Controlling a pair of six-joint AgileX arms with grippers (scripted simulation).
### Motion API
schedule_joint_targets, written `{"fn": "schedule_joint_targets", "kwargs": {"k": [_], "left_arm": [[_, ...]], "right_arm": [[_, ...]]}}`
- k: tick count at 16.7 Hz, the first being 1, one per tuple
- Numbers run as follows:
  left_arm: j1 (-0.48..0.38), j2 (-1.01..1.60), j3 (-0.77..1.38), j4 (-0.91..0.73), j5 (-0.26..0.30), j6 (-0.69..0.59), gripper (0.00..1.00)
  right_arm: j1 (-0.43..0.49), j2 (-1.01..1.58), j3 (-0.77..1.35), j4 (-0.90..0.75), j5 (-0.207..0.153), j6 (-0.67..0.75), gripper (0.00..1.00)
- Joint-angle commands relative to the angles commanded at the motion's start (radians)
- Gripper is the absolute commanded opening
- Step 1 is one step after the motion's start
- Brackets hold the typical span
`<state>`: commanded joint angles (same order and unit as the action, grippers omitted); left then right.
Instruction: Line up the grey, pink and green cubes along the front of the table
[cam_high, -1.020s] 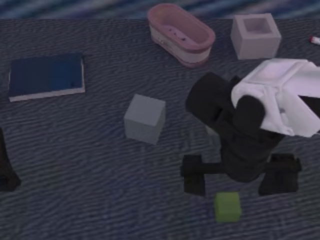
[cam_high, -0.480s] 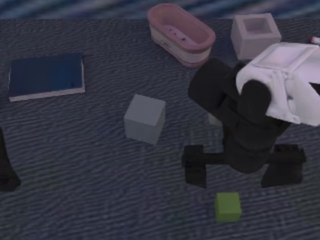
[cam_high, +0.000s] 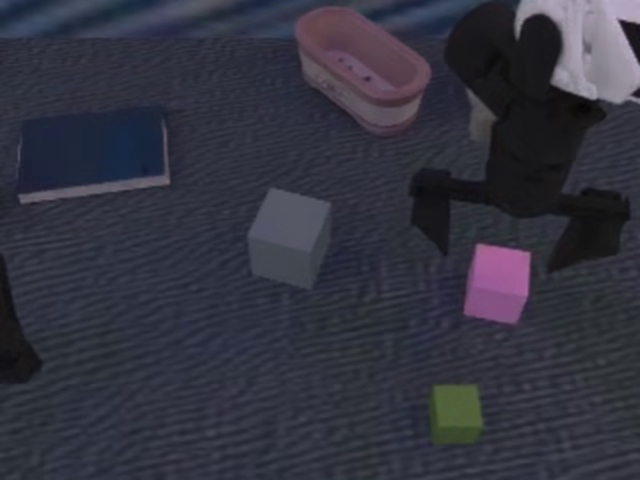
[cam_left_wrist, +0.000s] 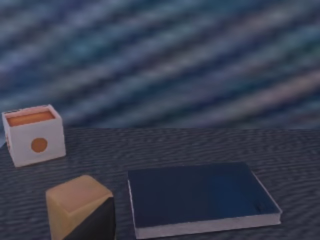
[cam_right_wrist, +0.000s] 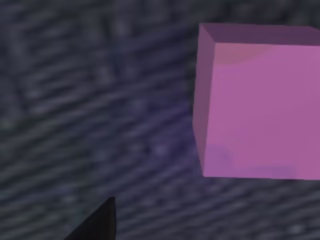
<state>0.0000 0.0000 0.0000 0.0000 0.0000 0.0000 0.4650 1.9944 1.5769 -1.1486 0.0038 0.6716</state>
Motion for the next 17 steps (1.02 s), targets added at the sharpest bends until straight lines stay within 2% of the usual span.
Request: {"fn": "schedule_joint_targets", "kwargs": {"k": [2,8,14,17], "left_arm": [[0.000,0.000,0.000,0.000,0.000,0.000,1.00],[0.000,0.000,0.000,0.000,0.000,0.000,1.00],[0.000,0.000,0.000,0.000,0.000,0.000,1.00],[0.000,0.000,0.000,0.000,0.000,0.000,1.00]], "right_arm": [[-0.034,0.031,0.034,-0.007,-0.002,-0.015,1.00],[-0.034,0.035,0.019,0.011,-0.002,-0.014,1.00],[-0.035,0.118,-0.125,0.249,-0.001,-0.013,1.00],[-0.034,0.146,-0.166,0.308,-0.001,-0.012,1.00]]}}
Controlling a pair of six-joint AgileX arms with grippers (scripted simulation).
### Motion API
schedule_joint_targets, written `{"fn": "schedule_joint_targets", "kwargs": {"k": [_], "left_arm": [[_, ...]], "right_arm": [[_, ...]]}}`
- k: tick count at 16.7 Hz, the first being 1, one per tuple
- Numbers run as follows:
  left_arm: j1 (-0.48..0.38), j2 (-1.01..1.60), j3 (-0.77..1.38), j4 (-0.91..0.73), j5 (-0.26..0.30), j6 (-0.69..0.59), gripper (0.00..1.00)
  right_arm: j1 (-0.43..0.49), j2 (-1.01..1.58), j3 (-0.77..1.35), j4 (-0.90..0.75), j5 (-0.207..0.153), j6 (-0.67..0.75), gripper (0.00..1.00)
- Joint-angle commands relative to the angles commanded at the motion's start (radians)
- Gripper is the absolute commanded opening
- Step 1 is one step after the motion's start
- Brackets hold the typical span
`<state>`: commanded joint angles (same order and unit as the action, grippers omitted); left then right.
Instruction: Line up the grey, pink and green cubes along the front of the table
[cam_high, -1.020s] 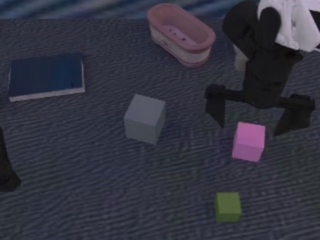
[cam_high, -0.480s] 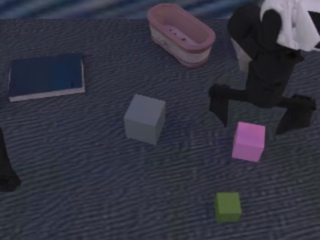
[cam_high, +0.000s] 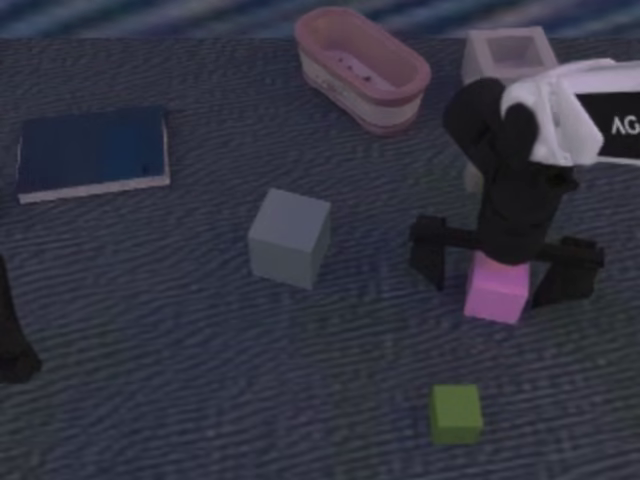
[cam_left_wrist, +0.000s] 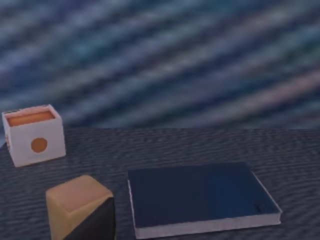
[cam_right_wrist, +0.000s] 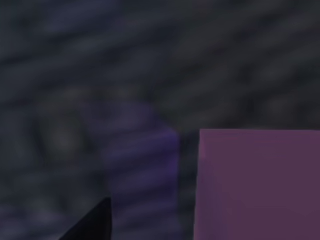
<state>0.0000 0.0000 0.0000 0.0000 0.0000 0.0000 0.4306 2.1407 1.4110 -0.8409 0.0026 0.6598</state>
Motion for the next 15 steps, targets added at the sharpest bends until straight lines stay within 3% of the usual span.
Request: {"fn": "schedule_joint_targets", "kwargs": {"k": [3,15], "left_arm": [[0.000,0.000,0.000,0.000,0.000,0.000,1.00],[0.000,0.000,0.000,0.000,0.000,0.000,1.00]], "right_arm": [[0.000,0.000,0.000,0.001,0.000,0.000,1.00],[0.000,0.000,0.000,0.001,0.000,0.000,0.10]]}}
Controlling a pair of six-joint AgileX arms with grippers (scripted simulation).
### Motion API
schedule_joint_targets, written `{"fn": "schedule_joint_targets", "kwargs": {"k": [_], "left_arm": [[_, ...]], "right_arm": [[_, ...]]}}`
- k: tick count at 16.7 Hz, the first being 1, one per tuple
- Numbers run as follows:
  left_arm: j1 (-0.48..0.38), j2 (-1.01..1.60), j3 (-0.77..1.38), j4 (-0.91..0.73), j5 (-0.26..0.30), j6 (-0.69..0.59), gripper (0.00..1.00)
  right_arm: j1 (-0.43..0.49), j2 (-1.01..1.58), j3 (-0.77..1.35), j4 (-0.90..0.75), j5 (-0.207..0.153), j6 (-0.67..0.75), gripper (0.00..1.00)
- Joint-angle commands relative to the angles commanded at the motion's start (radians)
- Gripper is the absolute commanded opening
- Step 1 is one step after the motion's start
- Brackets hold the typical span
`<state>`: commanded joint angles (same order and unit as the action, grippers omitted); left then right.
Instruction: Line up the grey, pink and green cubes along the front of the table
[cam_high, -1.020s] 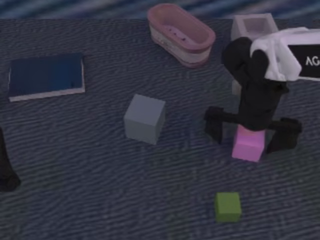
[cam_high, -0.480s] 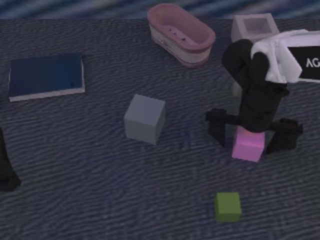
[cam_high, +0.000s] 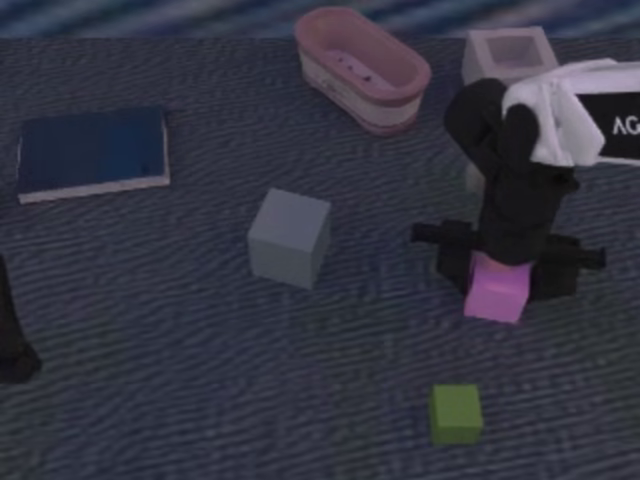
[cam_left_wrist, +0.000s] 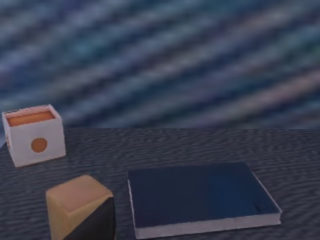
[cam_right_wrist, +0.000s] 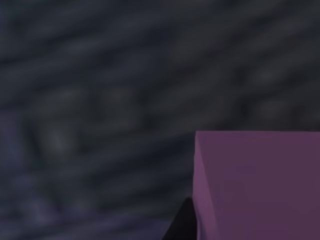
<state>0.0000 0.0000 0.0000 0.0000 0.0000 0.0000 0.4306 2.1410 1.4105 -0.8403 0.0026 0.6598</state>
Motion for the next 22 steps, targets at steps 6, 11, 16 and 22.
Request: {"fn": "schedule_joint_targets", "kwargs": {"k": [6,11,16,22], "left_arm": [[0.000,0.000,0.000,0.000,0.000,0.000,1.00],[0.000,0.000,0.000,0.000,0.000,0.000,1.00],[0.000,0.000,0.000,0.000,0.000,0.000,1.00],[0.000,0.000,0.000,0.000,0.000,0.000,1.00]], "right_arm": [[0.000,0.000,0.000,0.000,0.000,0.000,0.00],[0.000,-0.025,0.008,-0.018,0.011,-0.007,0.00],[0.007,-0.072,0.099,-0.162,0.007,-0.008,0.00],[0.008,-0.114,0.162,-0.261,0.010,-0.010,0.00]]}}
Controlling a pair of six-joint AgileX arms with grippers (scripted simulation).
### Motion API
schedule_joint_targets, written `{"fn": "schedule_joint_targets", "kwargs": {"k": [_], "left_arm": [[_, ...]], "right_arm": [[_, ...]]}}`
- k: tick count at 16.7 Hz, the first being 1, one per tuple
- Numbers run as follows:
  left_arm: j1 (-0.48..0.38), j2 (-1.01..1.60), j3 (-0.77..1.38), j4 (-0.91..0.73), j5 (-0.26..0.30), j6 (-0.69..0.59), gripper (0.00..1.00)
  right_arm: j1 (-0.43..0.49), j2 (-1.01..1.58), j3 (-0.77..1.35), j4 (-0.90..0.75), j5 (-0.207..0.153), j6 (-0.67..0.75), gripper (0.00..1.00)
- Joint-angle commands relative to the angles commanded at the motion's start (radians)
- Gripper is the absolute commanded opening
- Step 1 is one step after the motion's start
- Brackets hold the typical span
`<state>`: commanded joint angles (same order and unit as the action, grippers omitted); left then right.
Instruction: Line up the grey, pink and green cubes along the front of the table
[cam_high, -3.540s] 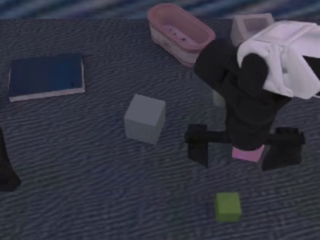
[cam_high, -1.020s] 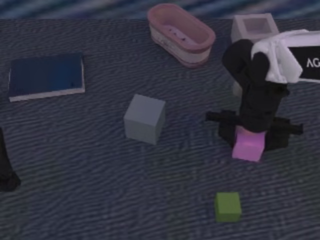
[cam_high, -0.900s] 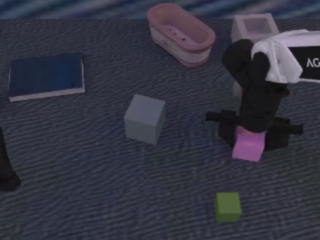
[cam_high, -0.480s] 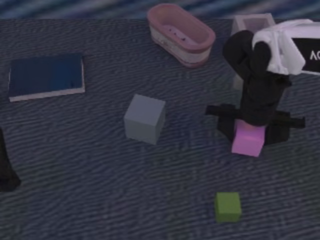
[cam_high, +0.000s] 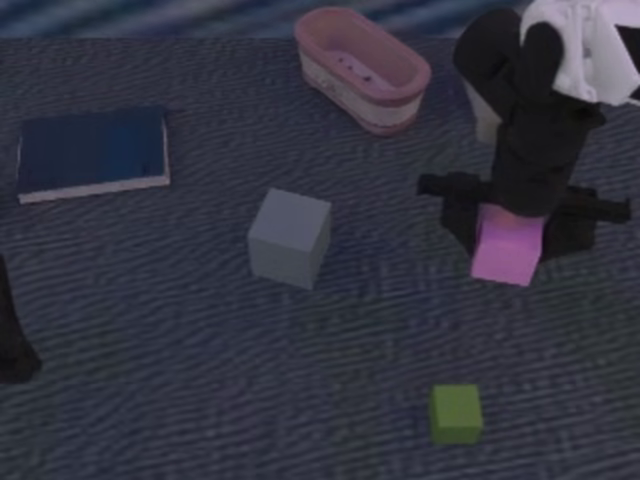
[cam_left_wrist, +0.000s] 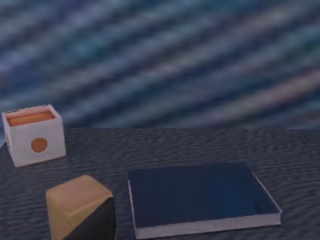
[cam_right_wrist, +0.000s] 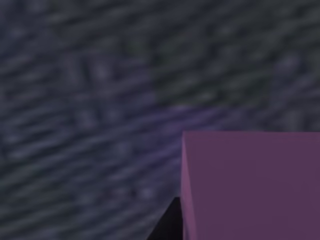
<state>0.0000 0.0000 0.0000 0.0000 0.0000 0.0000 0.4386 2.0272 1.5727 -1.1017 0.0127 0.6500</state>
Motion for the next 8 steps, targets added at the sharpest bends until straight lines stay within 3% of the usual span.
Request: {"fn": "schedule_joint_targets", "kwargs": {"k": [4,8], "left_arm": [[0.000,0.000,0.000,0.000,0.000,0.000,1.00],[0.000,0.000,0.000,0.000,0.000,0.000,1.00]], "right_arm": [[0.035,-0.005,-0.007,-0.002,-0.002,0.029,0.00],[0.232,-0.051,-0.042,-0.016,-0.005,0.126,0.00]]}}
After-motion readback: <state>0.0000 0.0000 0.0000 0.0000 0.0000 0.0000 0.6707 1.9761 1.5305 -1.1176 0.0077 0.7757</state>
